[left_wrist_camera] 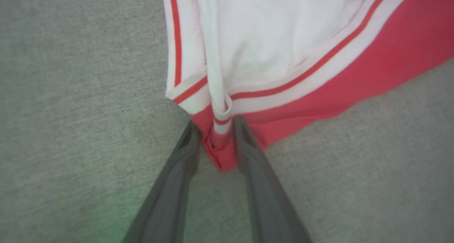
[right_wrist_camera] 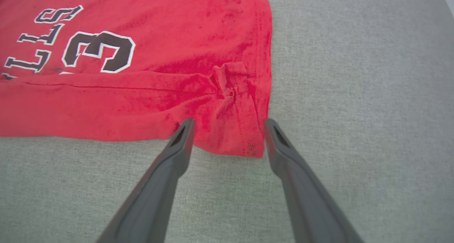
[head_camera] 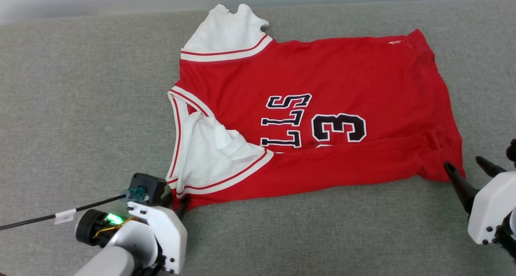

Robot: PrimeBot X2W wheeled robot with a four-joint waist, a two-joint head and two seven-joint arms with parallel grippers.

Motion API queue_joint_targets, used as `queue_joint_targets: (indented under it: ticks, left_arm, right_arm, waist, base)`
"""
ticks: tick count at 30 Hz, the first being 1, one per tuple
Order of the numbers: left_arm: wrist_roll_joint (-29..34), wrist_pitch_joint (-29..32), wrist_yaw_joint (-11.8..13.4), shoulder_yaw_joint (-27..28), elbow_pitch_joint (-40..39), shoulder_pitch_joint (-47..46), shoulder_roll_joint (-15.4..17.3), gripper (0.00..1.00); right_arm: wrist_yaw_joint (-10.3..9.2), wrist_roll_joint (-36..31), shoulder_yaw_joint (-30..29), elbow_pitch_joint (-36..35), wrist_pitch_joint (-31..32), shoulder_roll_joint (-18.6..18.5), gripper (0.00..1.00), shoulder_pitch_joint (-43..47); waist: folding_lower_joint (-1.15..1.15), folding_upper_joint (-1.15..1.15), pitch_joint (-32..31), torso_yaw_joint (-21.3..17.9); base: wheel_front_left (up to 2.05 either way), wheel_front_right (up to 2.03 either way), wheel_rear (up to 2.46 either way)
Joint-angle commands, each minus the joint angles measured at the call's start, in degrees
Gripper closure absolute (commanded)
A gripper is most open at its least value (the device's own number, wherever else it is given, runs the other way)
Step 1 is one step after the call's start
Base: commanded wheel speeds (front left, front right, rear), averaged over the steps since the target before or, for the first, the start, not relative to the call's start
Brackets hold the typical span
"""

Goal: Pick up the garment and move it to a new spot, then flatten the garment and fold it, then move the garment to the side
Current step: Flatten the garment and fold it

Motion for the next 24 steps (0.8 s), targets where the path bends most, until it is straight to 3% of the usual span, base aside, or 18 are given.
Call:
queue_joint_targets:
  ticks: [1, 6, 10, 24]
  left_arm:
    - [-0.54, 2.0, -0.55, -3.08, 4.3, 3.34, -1.38, 1.0]
    - [0.66, -3.62, -1.52, -1.85, 2.97, 0.58, -3.06, 1.0]
    - [1.78, -7.09, -0.62, -0.22, -1.35, -1.56, -3.26, 1.0]
    - [5.24, -5.85, 1.66, -1.03, -15.44, -1.56, -0.51, 1.0]
  right_arm:
    - [-0.02, -0.25, -0.03, 0.2, -0.43, -0.37, 0.0, -0.01]
    - [-0.02, -1.28, -1.27, 2.52, -1.19, -1.45, 0.0, -0.25]
    - [-0.02, -2.03, -1.88, 6.27, -0.41, -2.15, 0.0, -0.53]
    - [-0.02, -5.17, -1.22, 20.95, 2.3, -1.05, 0.0, -5.62]
  waist:
    - [0.01, 0.0, -0.2, 0.15]
    - [0.01, 0.0, -2.06, 1.72]
    - [0.01, 0.0, -2.92, 3.22]
    - [0.01, 0.0, -0.63, 6.28]
  base:
    - [0.0, 0.0, 0.0]
    - [0.0, 0.0, 0.0]
    - [0.0, 0.0, 0.0]
    - [0.0, 0.0, 0.0]
